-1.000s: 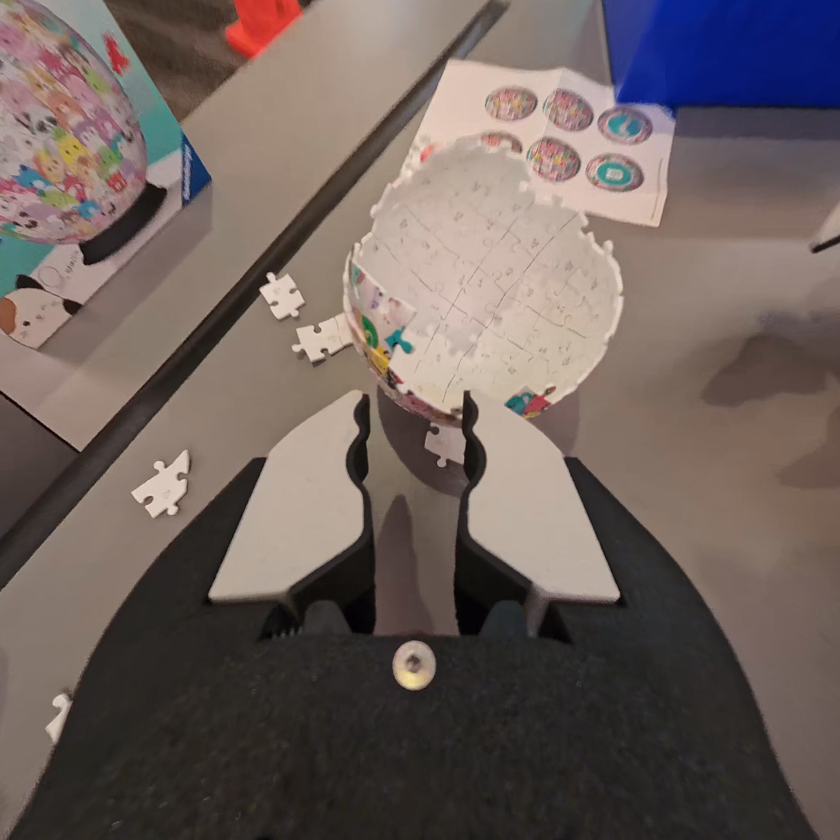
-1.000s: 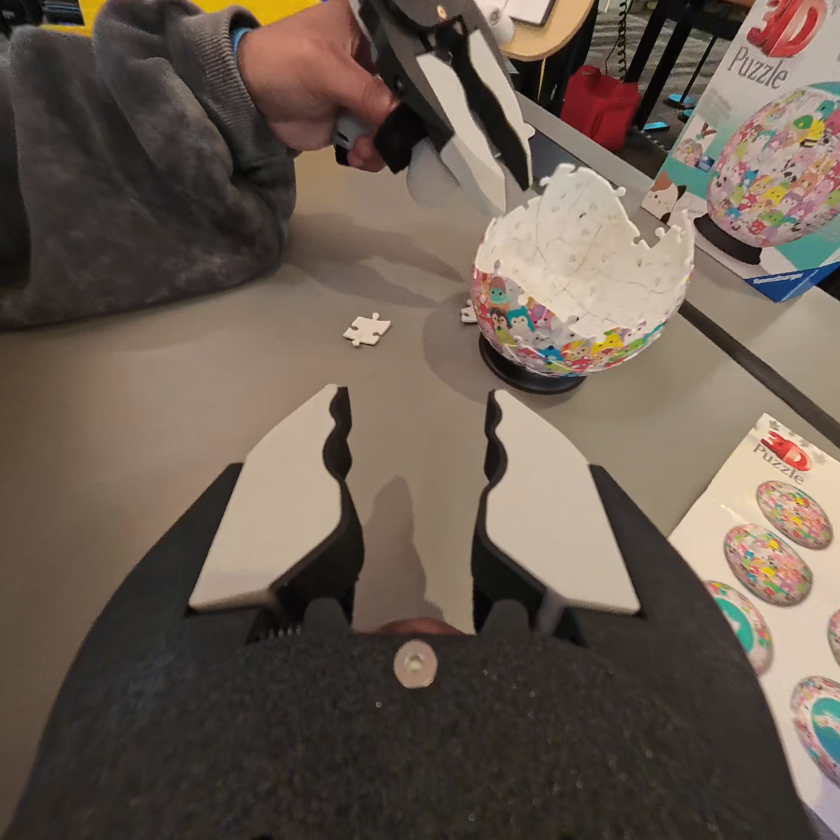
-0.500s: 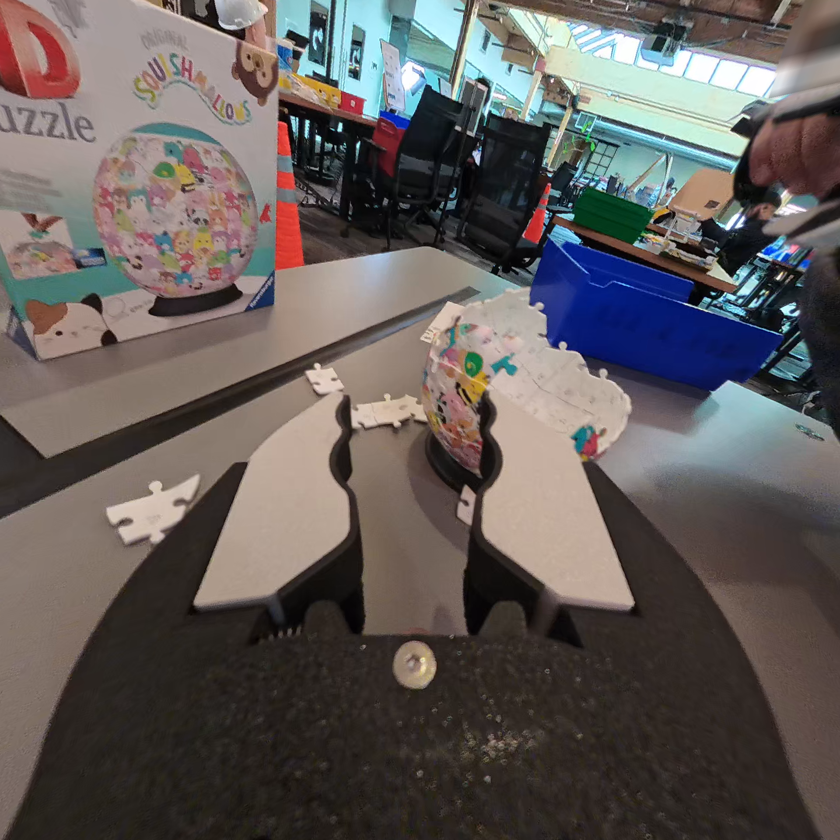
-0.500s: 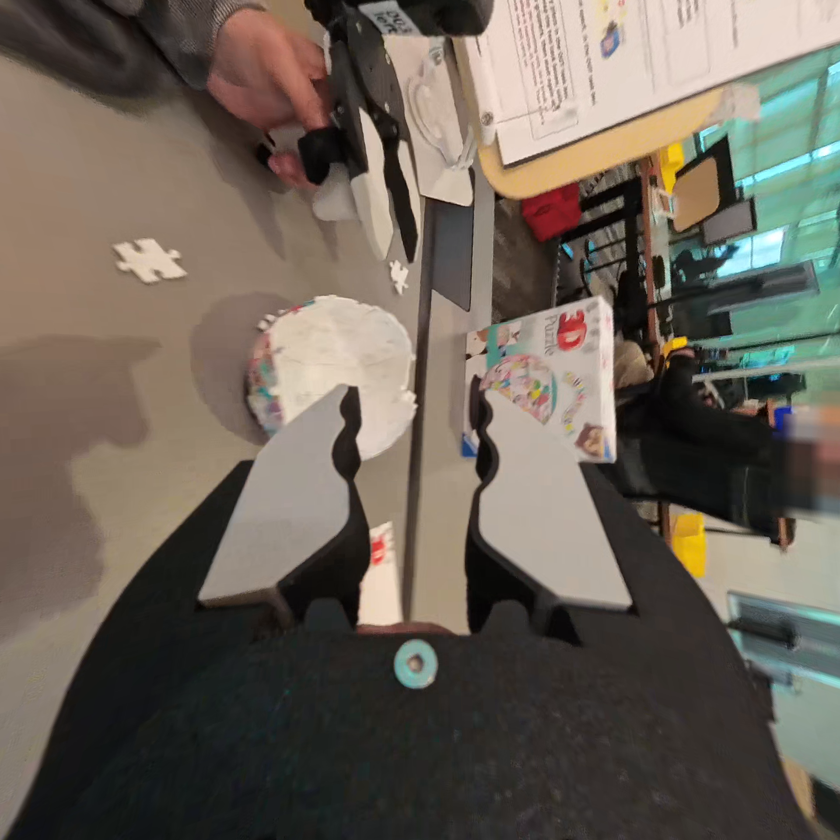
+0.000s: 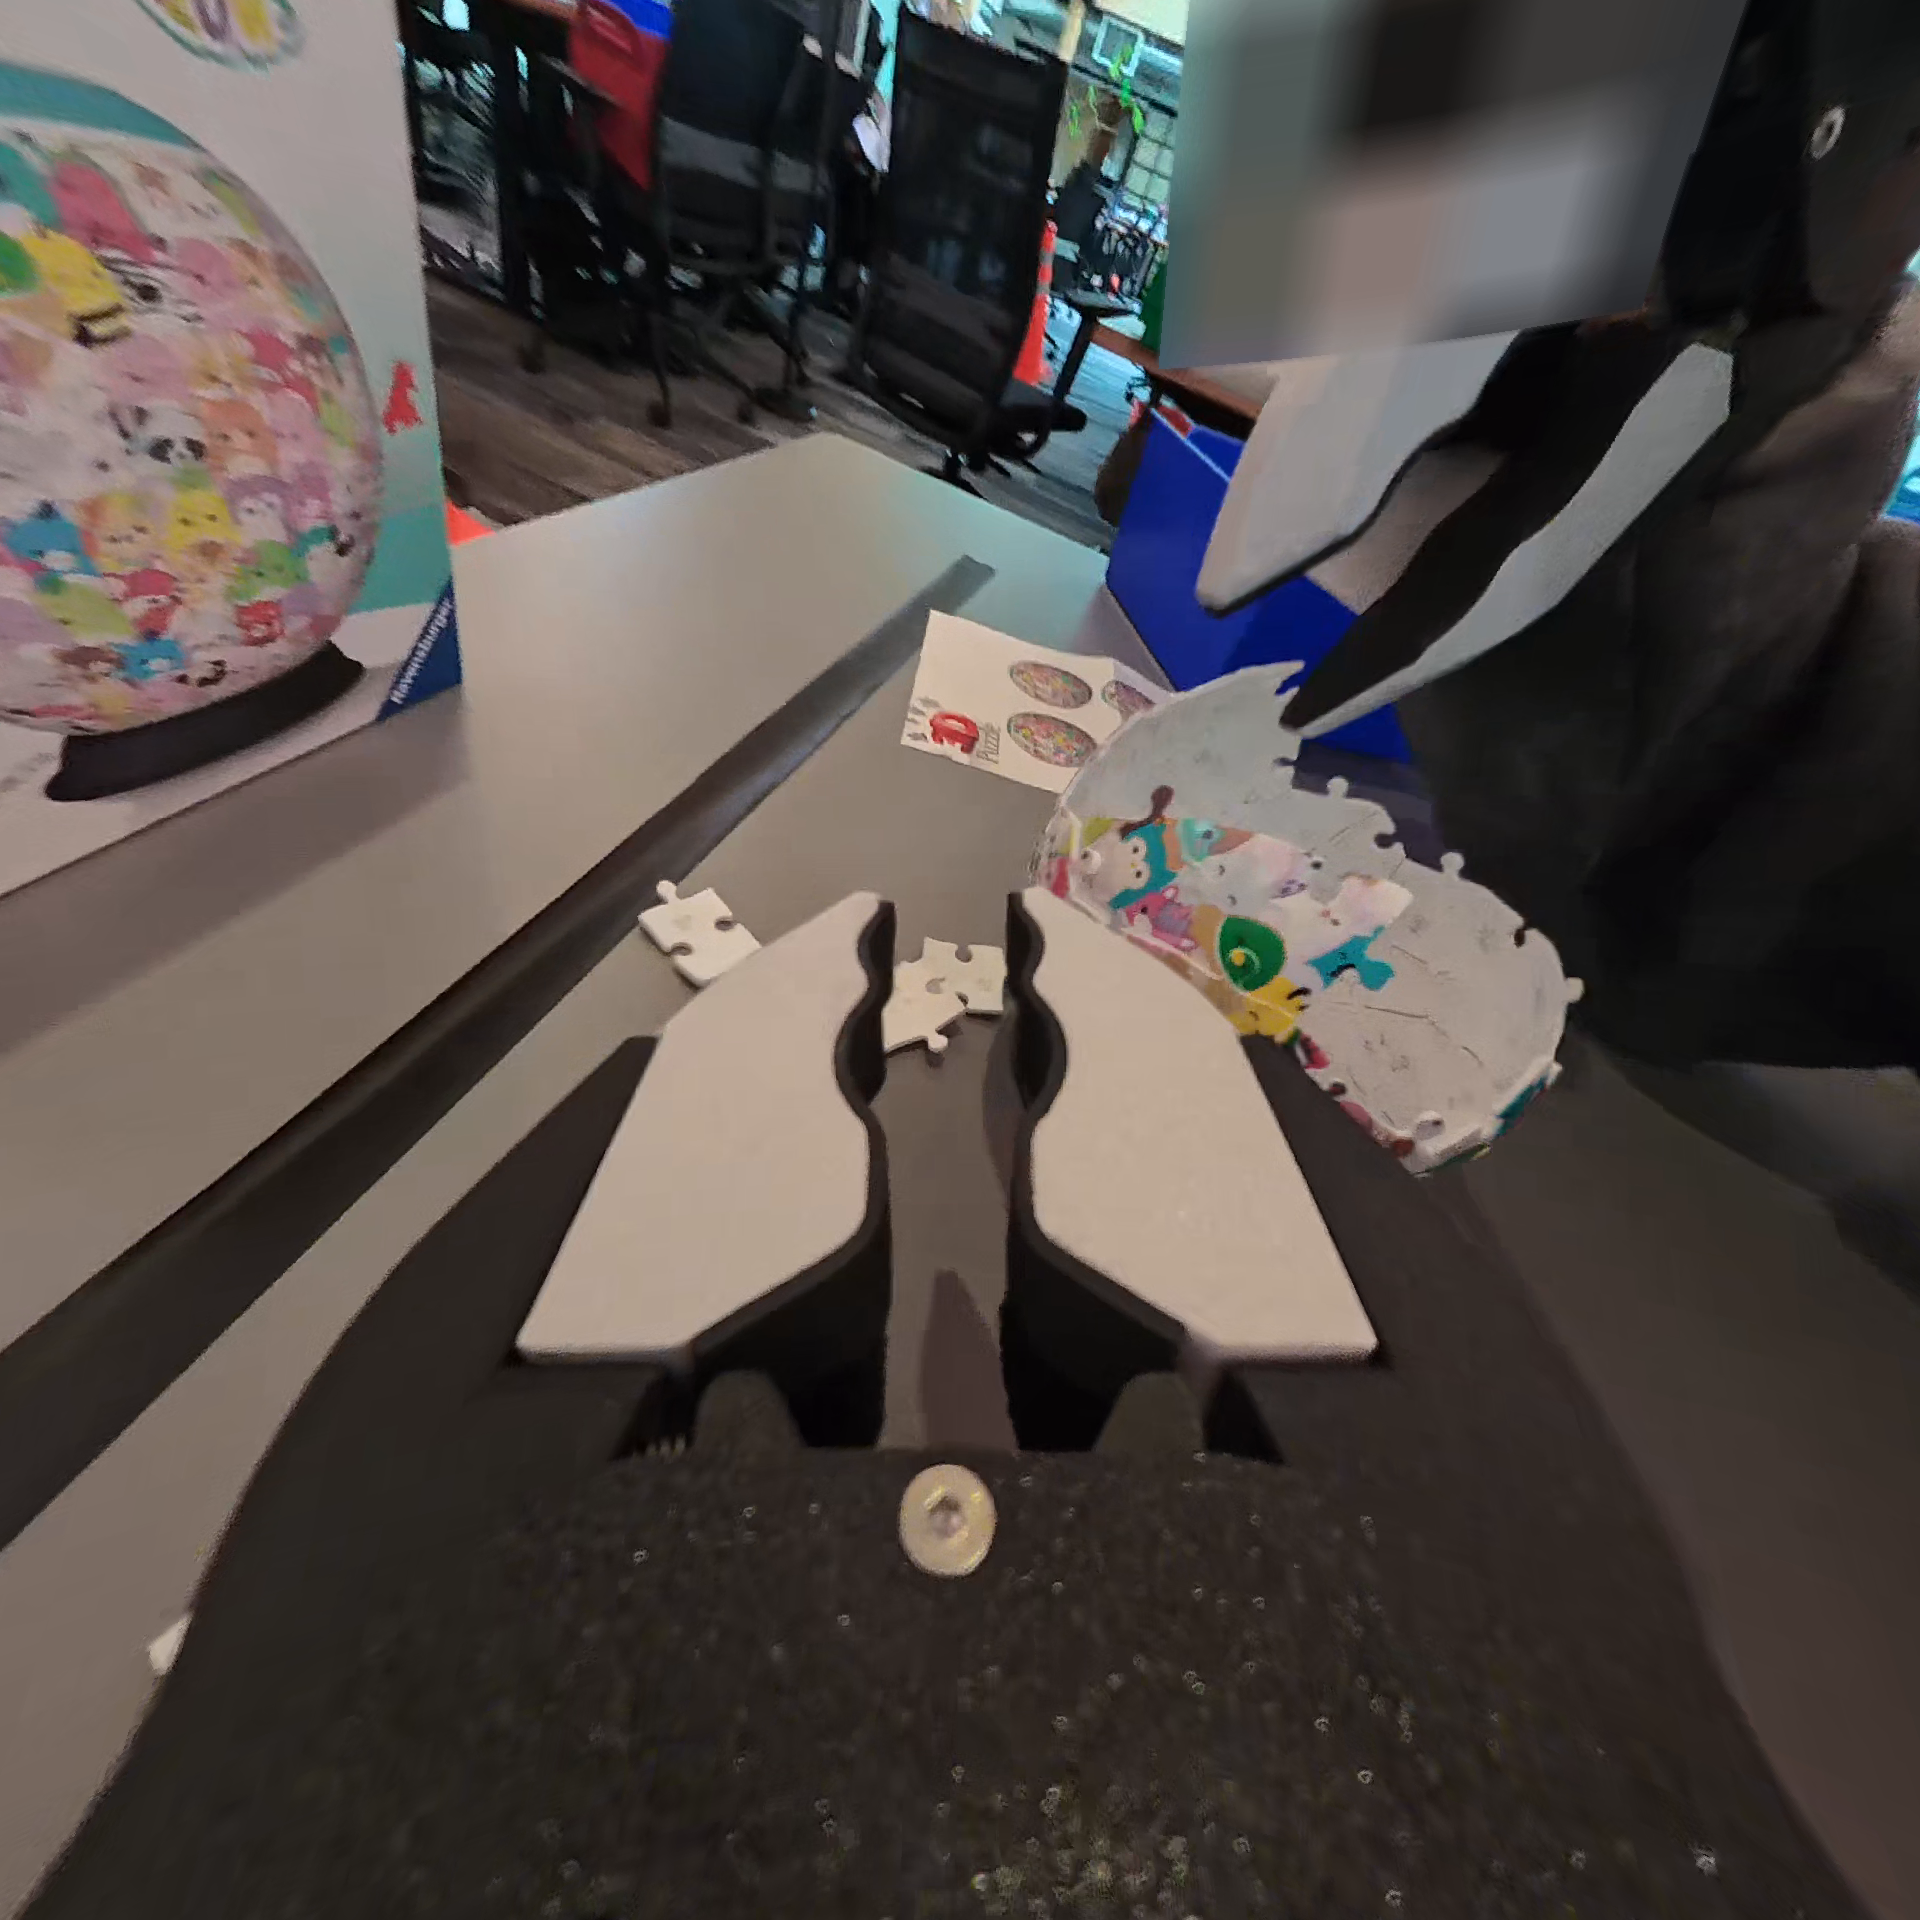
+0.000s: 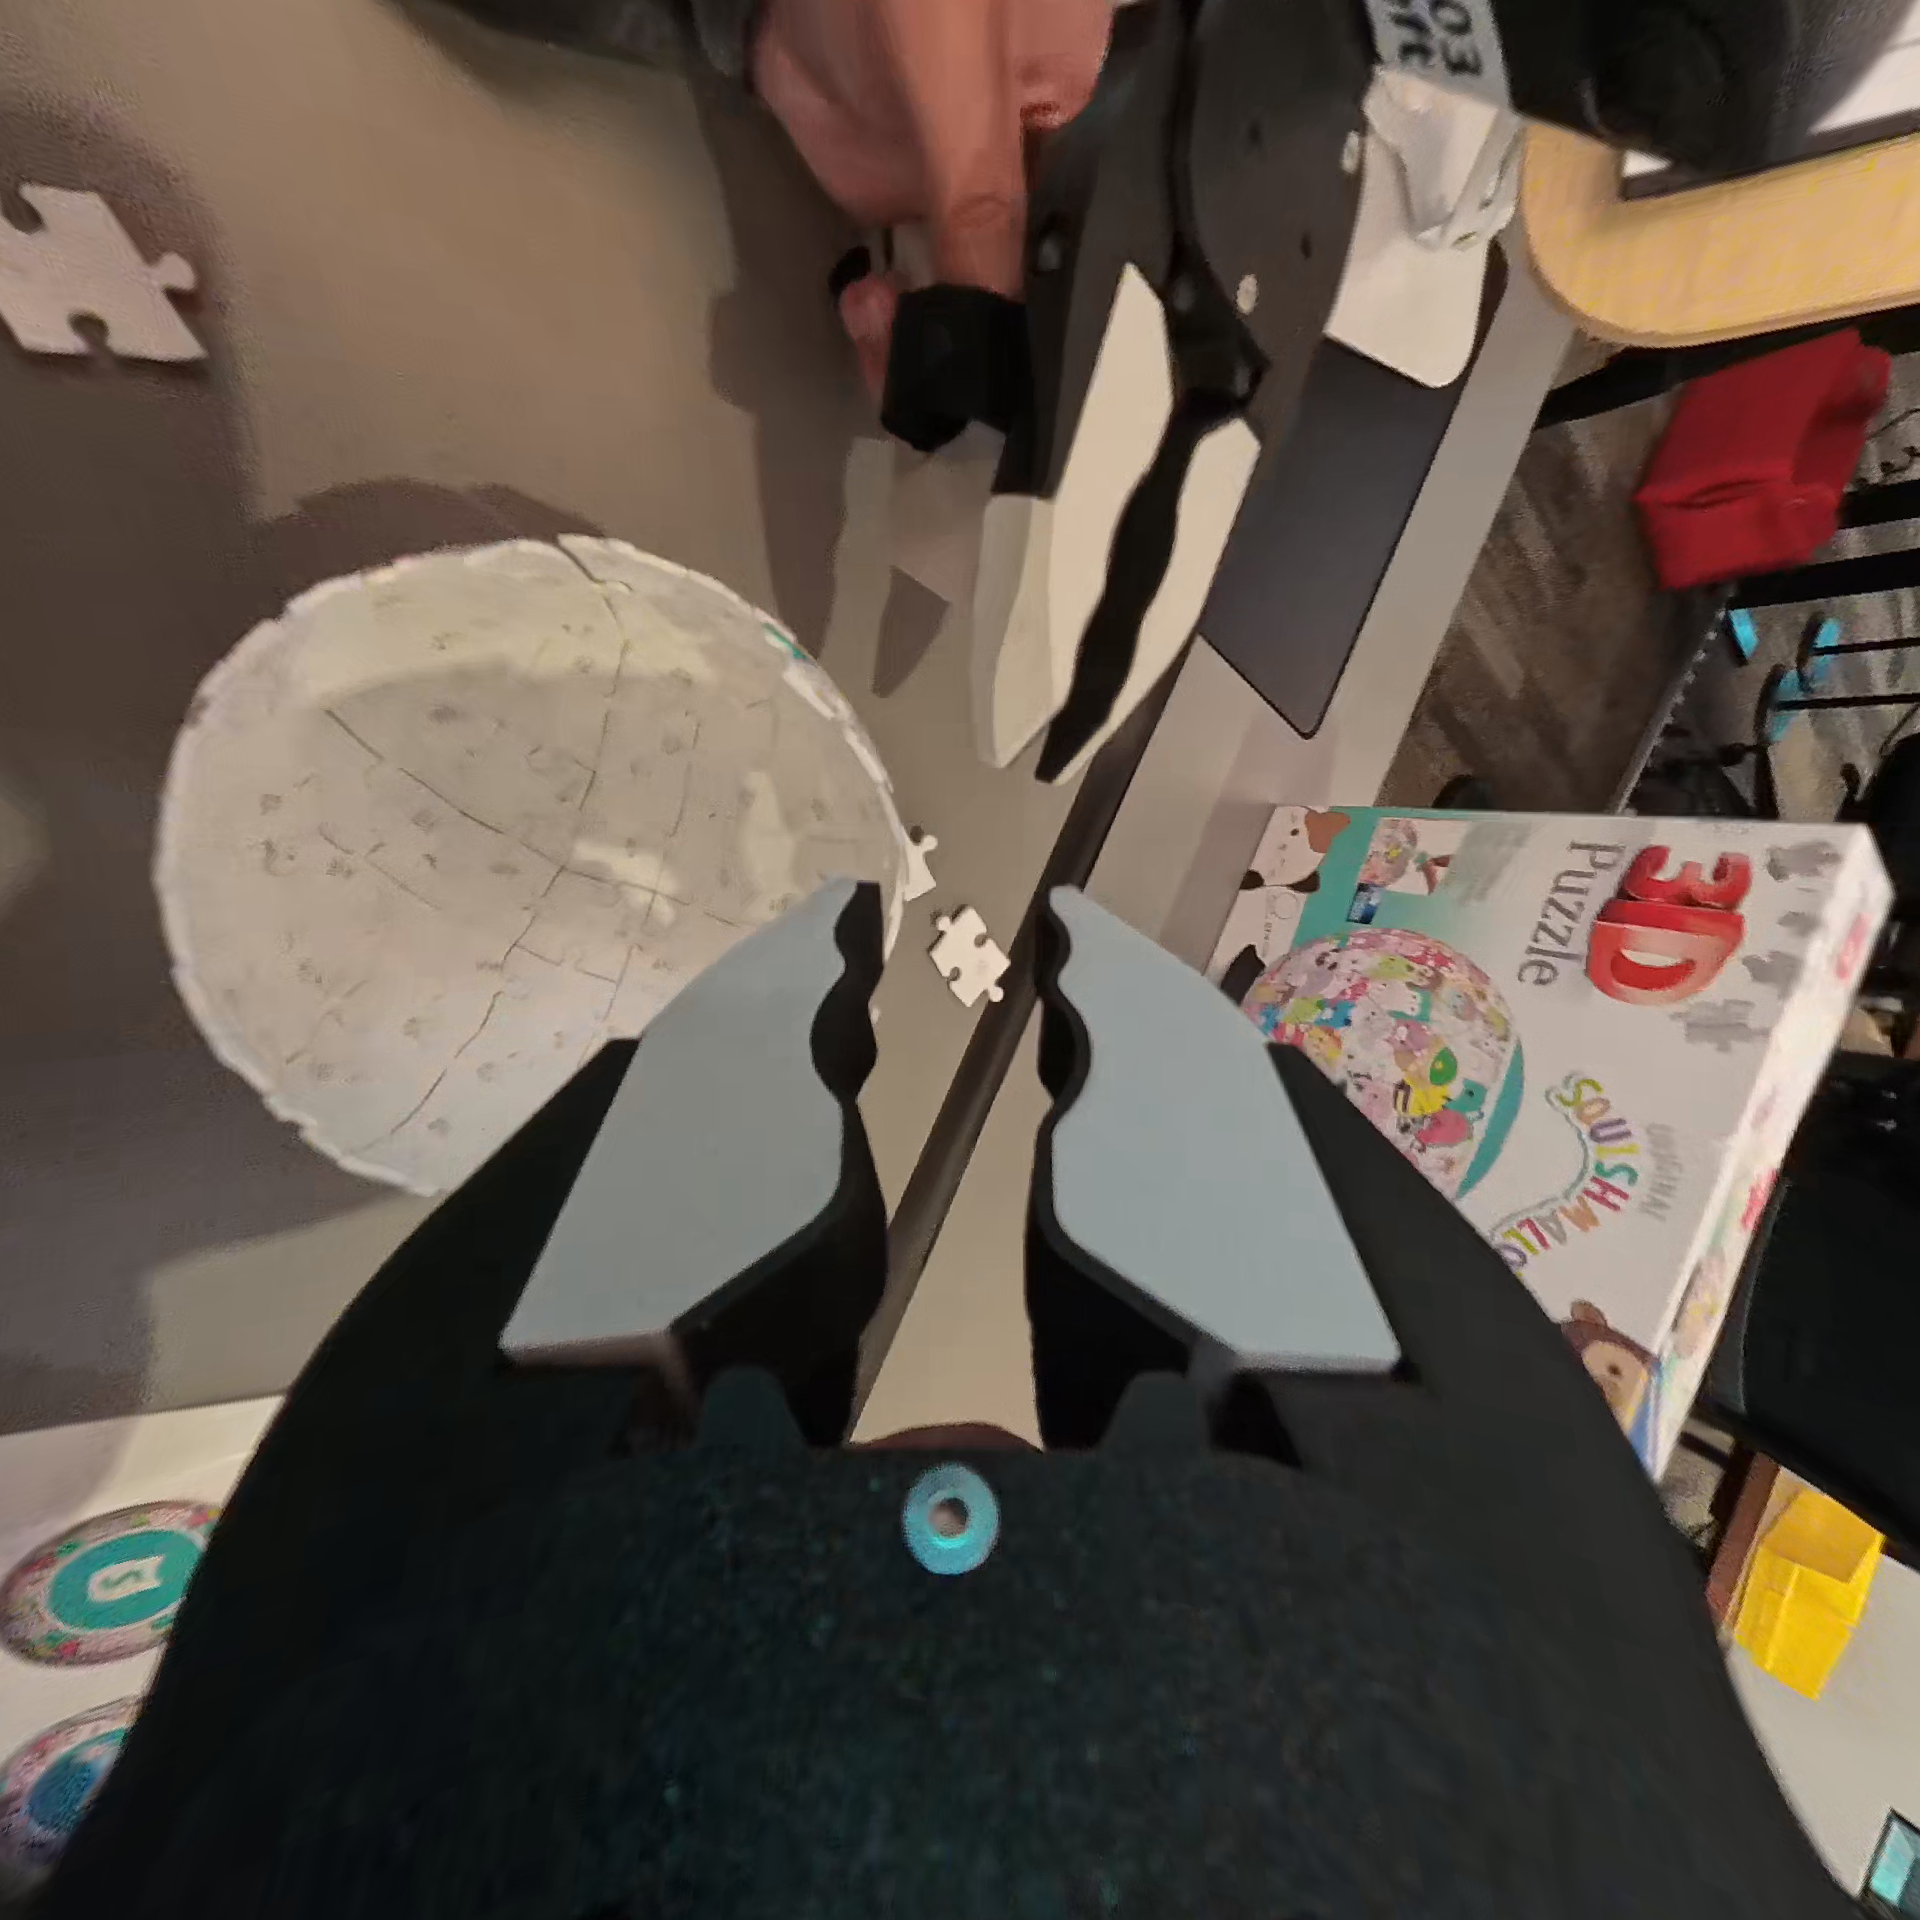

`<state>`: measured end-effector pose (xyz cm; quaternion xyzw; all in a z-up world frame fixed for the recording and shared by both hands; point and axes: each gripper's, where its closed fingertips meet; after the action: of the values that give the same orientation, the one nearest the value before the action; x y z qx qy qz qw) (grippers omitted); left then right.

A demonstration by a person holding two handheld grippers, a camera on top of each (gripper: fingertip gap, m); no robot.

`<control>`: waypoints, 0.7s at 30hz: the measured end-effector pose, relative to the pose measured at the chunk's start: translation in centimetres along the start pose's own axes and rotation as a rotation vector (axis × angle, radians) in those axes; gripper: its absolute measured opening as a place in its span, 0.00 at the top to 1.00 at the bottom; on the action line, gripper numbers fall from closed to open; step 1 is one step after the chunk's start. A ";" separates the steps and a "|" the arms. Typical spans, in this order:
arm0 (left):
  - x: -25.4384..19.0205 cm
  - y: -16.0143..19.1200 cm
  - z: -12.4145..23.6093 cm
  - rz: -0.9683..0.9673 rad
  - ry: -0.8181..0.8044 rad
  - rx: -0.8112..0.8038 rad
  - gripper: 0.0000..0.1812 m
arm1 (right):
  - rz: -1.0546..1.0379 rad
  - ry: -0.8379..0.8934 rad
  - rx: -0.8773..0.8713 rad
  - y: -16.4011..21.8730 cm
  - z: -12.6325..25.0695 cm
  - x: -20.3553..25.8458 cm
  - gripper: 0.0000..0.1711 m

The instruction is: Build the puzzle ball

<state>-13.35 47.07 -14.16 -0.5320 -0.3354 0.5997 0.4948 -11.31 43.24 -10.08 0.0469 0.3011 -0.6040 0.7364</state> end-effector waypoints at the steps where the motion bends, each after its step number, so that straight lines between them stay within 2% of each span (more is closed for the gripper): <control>1: 0.1 0.1 -0.1 0.016 0.021 0.010 0.91 | 0.008 -0.011 -0.002 -0.1 -0.4 0.0 0.85; 5: 0.4 0.1 -0.2 0.096 0.085 0.023 0.97 | 0.057 -0.014 -0.011 -0.6 -2.1 0.6 0.85; 8: 0.2 0.2 -0.4 0.085 0.090 0.035 1.00 | 0.095 -0.033 0.015 -0.4 -3.3 1.2 0.86; 14: -0.8 1.5 -1.5 0.032 0.116 0.135 1.00 | 0.079 -0.077 0.056 0.5 -3.4 1.5 0.90; 21: -1.2 2.1 -2.4 0.066 0.174 0.196 1.00 | 0.105 -0.048 0.084 0.6 -3.4 1.4 0.97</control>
<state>-11.63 45.07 -16.25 -0.5418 -0.2134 0.5970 0.5519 -11.90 43.66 -13.72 0.0792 0.2548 -0.5775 0.7715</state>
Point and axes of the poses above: each gripper's, where its closed fingertips meet, z back along the fingers, y out of its underside, x = y × z across the jaws, and after that the axes turned 2 degrees about -y, right-handed
